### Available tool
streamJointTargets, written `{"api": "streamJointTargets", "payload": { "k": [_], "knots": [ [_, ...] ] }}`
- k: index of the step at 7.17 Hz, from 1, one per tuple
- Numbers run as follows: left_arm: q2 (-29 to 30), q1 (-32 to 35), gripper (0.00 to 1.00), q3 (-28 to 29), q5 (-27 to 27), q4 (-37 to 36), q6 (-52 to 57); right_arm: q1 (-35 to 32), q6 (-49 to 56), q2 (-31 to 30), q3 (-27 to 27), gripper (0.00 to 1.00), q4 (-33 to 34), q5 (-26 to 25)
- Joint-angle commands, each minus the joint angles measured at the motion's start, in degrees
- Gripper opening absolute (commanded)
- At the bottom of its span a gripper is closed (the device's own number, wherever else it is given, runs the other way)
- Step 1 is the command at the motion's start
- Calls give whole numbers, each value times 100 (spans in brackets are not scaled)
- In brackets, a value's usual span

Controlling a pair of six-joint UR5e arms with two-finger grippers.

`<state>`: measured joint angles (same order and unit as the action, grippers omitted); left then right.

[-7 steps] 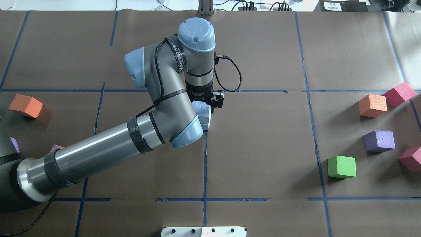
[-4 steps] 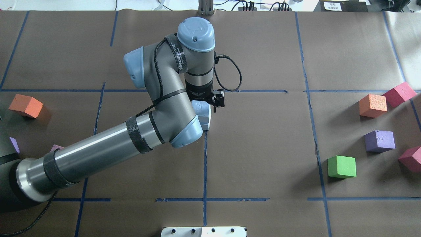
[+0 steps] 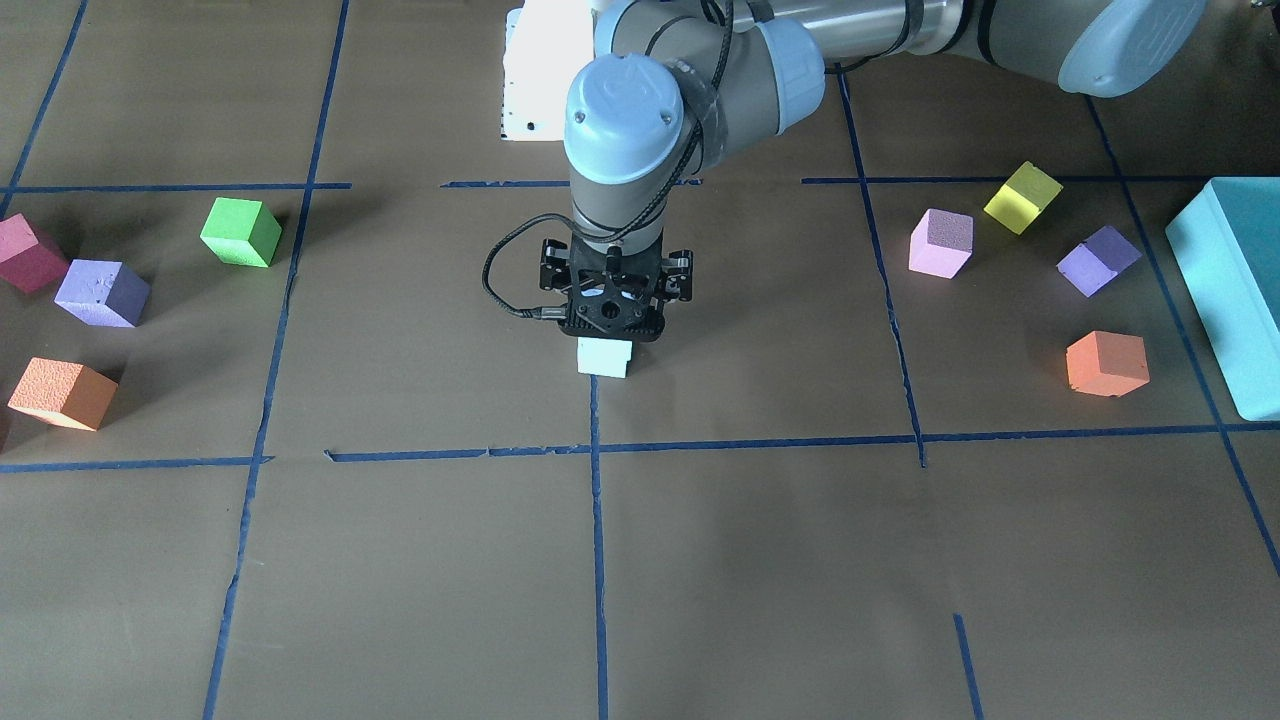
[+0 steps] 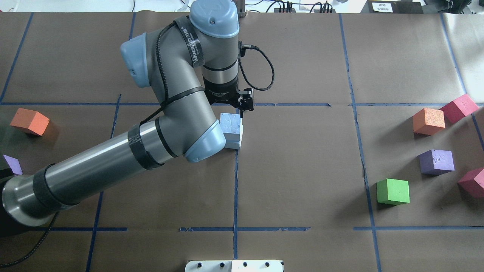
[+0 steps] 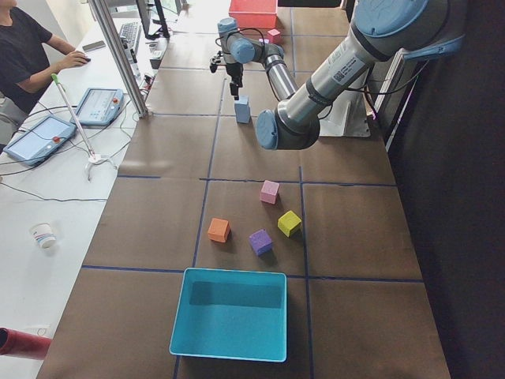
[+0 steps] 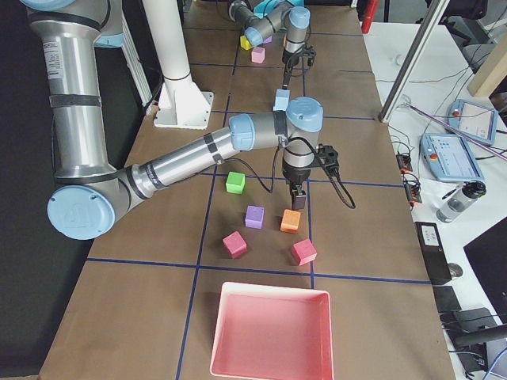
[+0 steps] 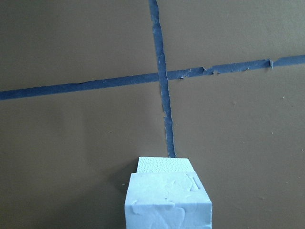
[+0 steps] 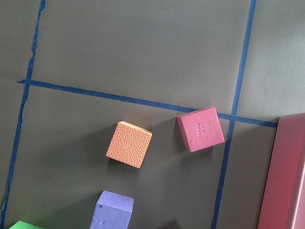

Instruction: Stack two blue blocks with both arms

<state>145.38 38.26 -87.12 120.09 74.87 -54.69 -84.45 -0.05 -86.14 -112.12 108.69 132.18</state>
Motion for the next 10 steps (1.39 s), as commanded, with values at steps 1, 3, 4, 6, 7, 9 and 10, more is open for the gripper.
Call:
{"api": "streamJointTargets", "payload": {
  "k": [1, 3, 4, 6, 7, 9, 10],
  "knots": [
    [-1250, 347, 100, -1633, 41, -315, 316, -228, 292, -52, 346, 100, -6, 166],
    [-2473, 979, 100, -2613, 67, -315, 1349, -623, 899, -113, 1057, 100, -371, 633],
    [-3036, 1478, 100, -2800, 128, -315, 2052, -686, 892, -392, 1400, 100, -1054, 643],
    [-4065, 2750, 100, -2802, 776, -262, 3641, -887, 814, -807, 1491, 100, -1736, 651],
    [-4497, 3349, 100, -2741, 823, -245, 4328, -906, 822, -921, 1448, 100, -1746, 643],
    [-4982, 4229, 100, -2409, 1339, -210, 5367, -906, 456, -1124, 1385, 100, -2182, 608],
    [-5037, 4773, 100, -1849, 1551, -114, 6164, -898, 157, -1212, 1394, 100, -2455, 608]
  ]
}}
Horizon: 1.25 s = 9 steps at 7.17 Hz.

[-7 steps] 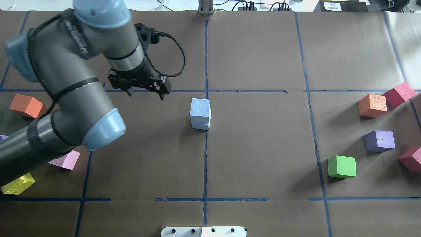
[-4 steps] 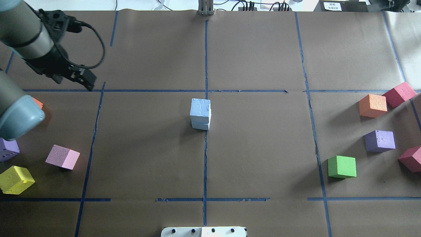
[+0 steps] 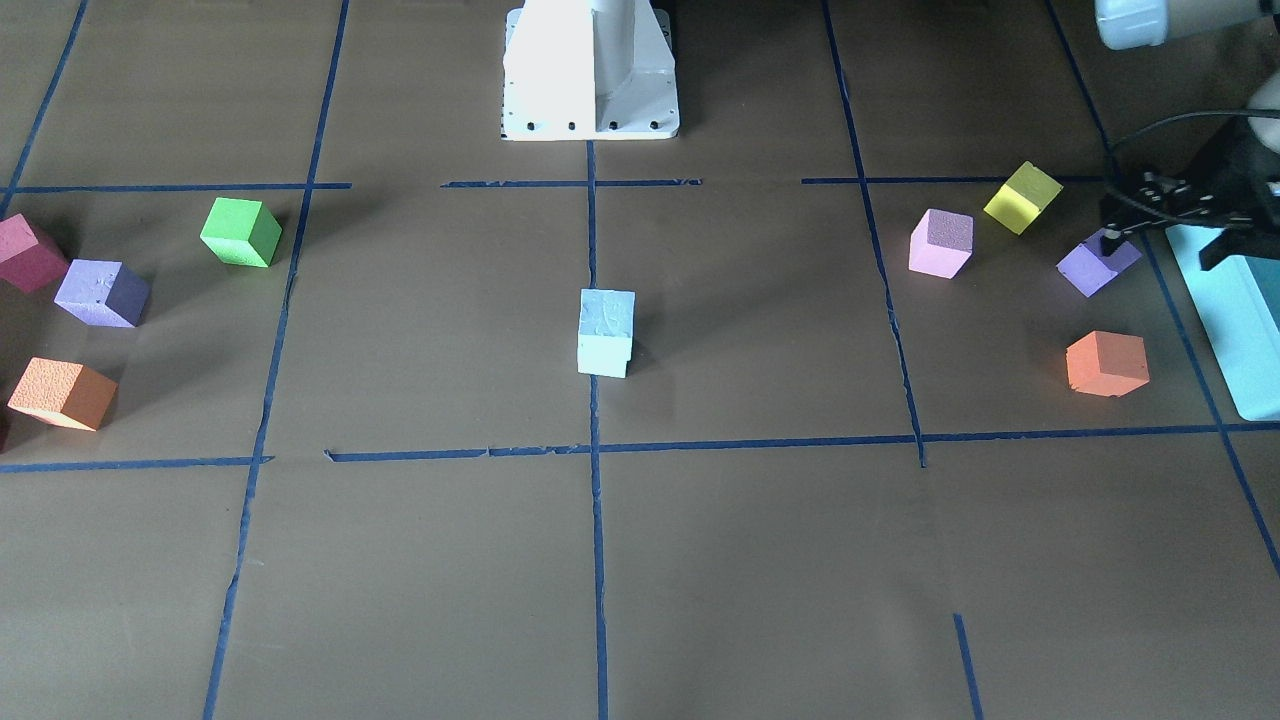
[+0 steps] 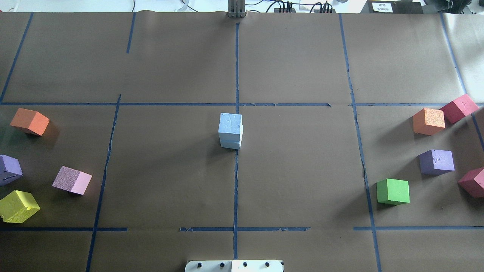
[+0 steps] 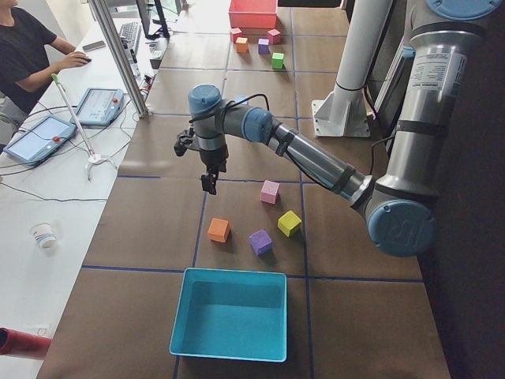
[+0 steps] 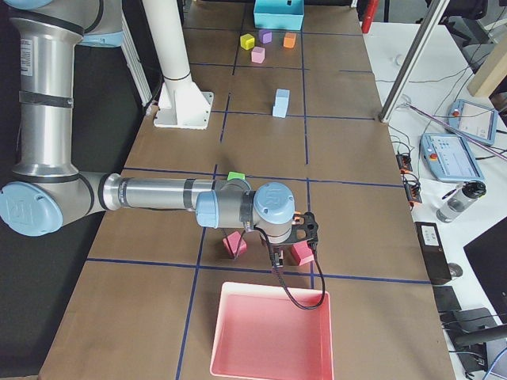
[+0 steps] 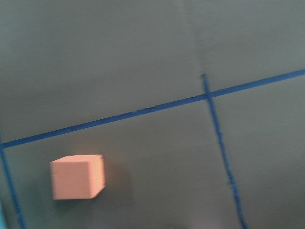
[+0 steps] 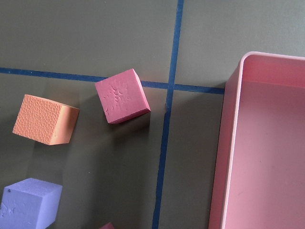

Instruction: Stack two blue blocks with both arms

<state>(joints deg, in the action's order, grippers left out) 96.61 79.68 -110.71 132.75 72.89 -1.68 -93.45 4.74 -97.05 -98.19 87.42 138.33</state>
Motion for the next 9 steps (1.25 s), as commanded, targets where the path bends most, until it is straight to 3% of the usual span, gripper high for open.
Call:
{"api": "streamJointTargets", "payload": {
  "k": [1, 3, 6, 9],
  "knots": [
    [-160, 993, 100, 1037, 295, 267, 1280, 3, -368, -121, 19, 100, -349, 1],
    [-265, 1215, 100, 1594, 295, 620, 1284, 3, -368, -103, 19, 100, -358, 10],
    [-433, 1216, 100, 2788, 295, 2417, 883, 3, -360, -94, 10, 100, -358, 10],
    [-432, 1216, 100, 2730, 304, 2458, 563, 3, -368, -86, 2, 100, -358, 19]
  ]
}}
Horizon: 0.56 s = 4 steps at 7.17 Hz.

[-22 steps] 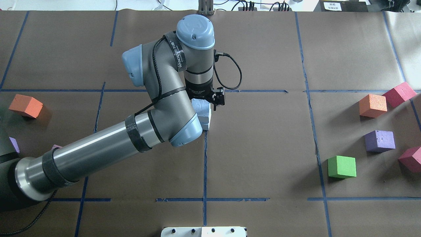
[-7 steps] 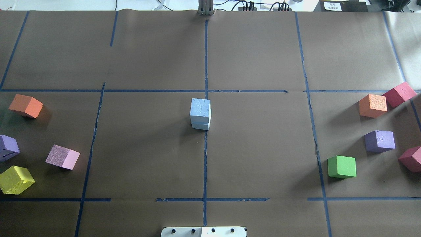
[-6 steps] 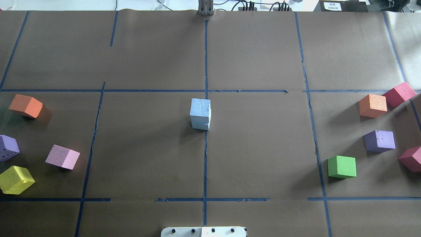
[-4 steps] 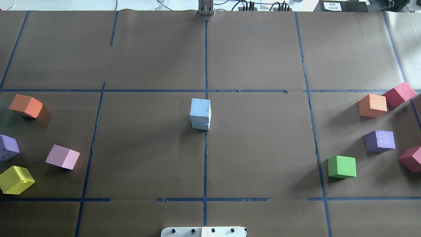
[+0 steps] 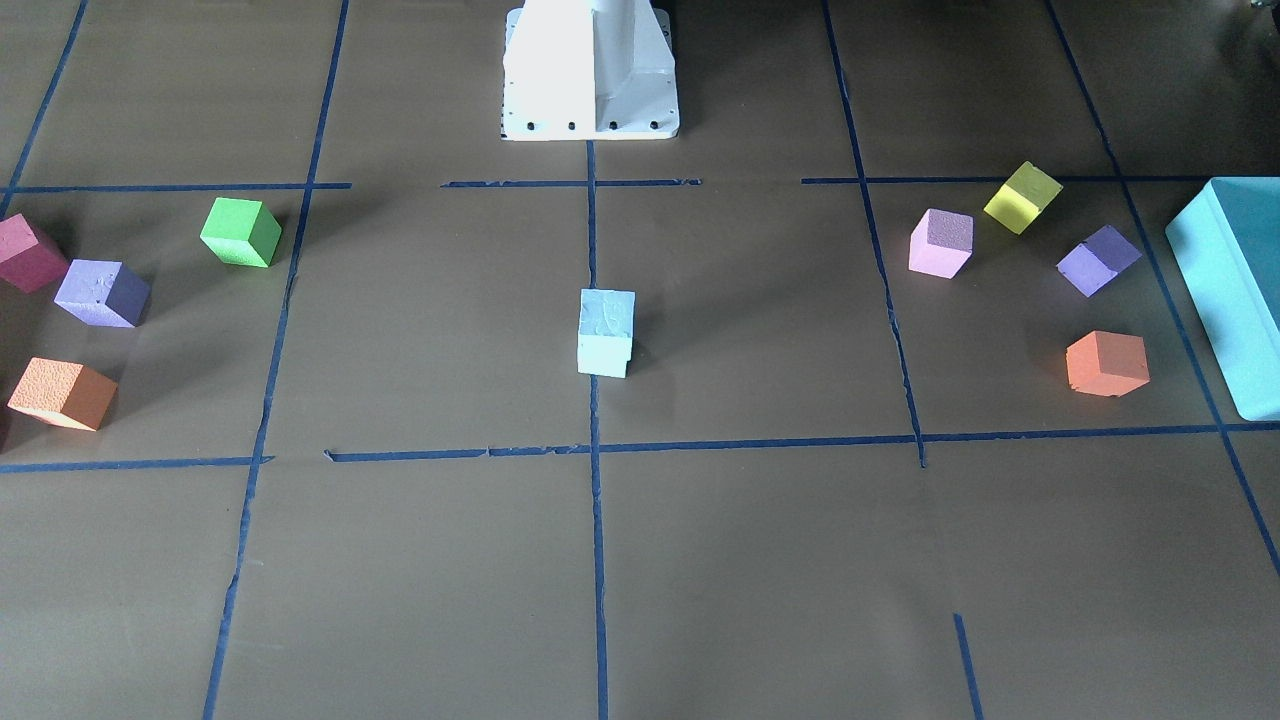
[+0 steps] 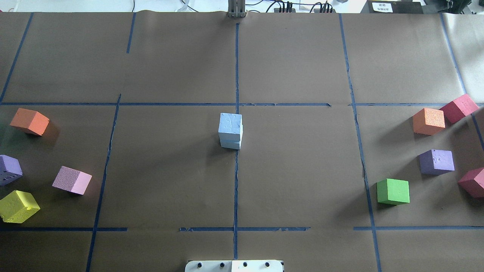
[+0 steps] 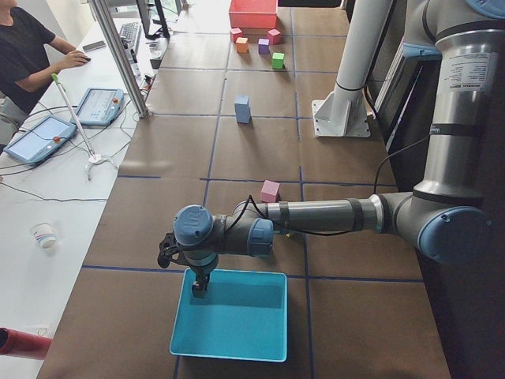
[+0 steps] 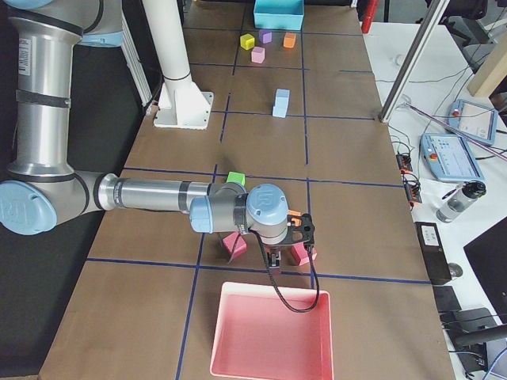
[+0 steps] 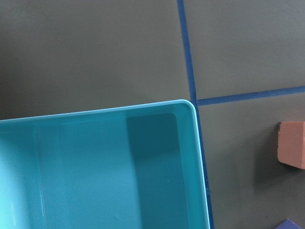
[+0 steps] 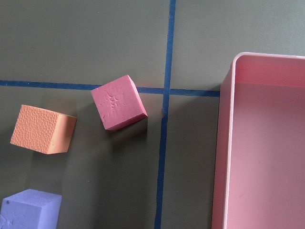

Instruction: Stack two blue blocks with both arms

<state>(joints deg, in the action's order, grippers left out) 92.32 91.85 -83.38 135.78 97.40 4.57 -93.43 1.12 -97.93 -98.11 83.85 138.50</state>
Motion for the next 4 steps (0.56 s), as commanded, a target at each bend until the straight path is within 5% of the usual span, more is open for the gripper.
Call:
{"api": "streamJointTargets", "payload": {
  "k": [1, 3, 4],
  "knots": [
    [-12, 8, 100, -81, 1, -10, -35, 0, 2, 2, -15, 100, 0, 10],
    [-12, -9, 100, -300, 1, -167, 148, 0, 2, -7, -15, 100, 0, 19],
    [-21, -9, 100, -562, 1, -848, 611, 0, 2, -7, -24, 100, 0, 19]
  ]
}}
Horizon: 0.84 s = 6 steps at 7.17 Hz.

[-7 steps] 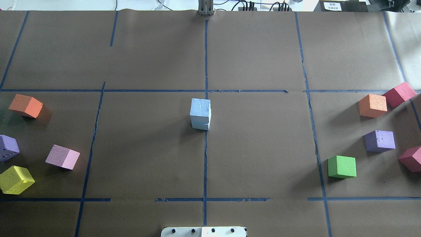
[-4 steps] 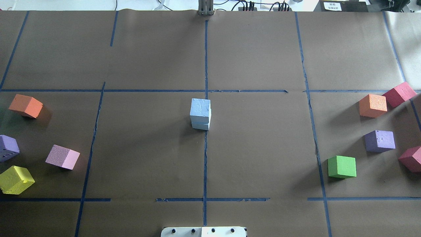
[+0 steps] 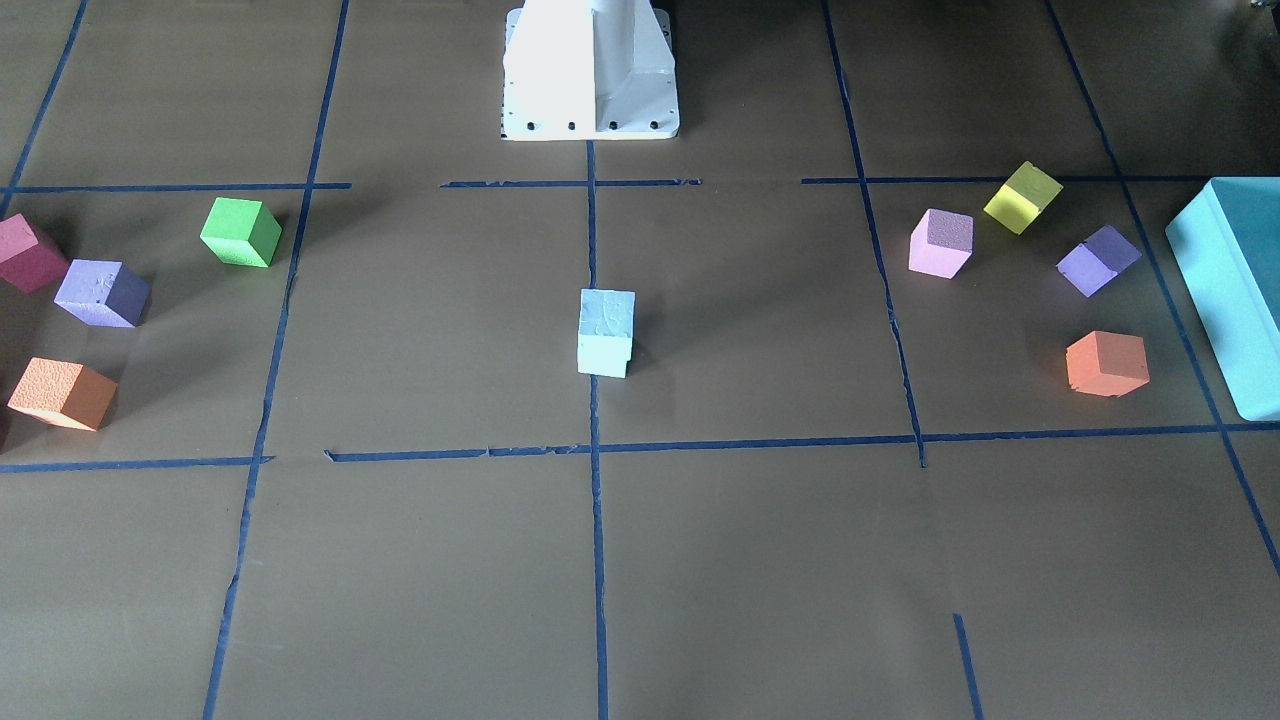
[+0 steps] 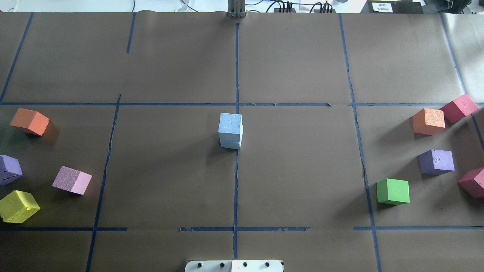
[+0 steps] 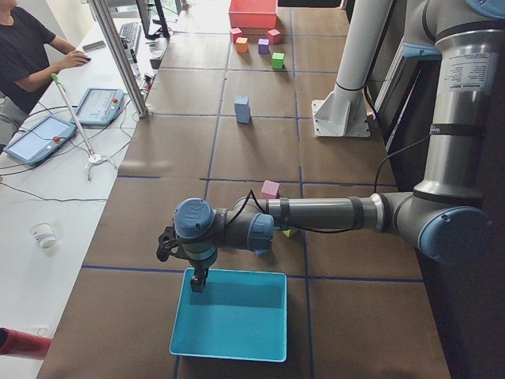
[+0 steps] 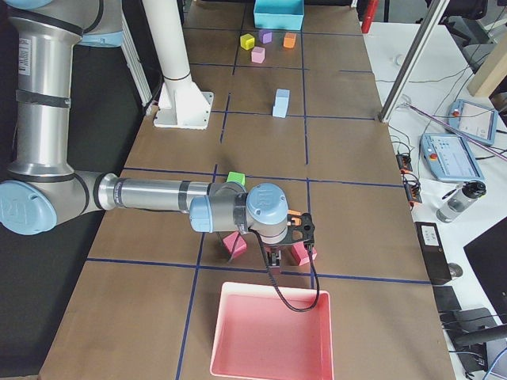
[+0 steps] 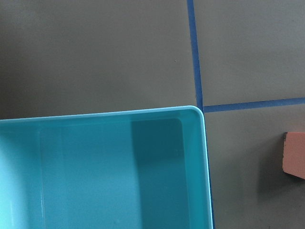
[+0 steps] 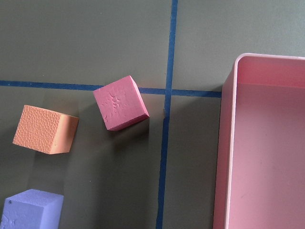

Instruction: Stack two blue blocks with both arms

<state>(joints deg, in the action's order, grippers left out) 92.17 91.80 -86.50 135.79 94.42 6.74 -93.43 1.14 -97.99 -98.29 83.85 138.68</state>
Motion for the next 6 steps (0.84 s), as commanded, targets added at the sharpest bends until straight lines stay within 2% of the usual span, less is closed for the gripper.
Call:
{"api": "streamJointTargets", "payload": {
  "k": [1, 6],
  "knots": [
    [-15, 4, 100, -436, -9, -1026, 651, 0, 0, -1, -6, 100, 0, 1],
    [-138, -4, 100, -368, 0, -979, 671, 0, 9, 8, -6, 100, 0, 1]
  ]
}}
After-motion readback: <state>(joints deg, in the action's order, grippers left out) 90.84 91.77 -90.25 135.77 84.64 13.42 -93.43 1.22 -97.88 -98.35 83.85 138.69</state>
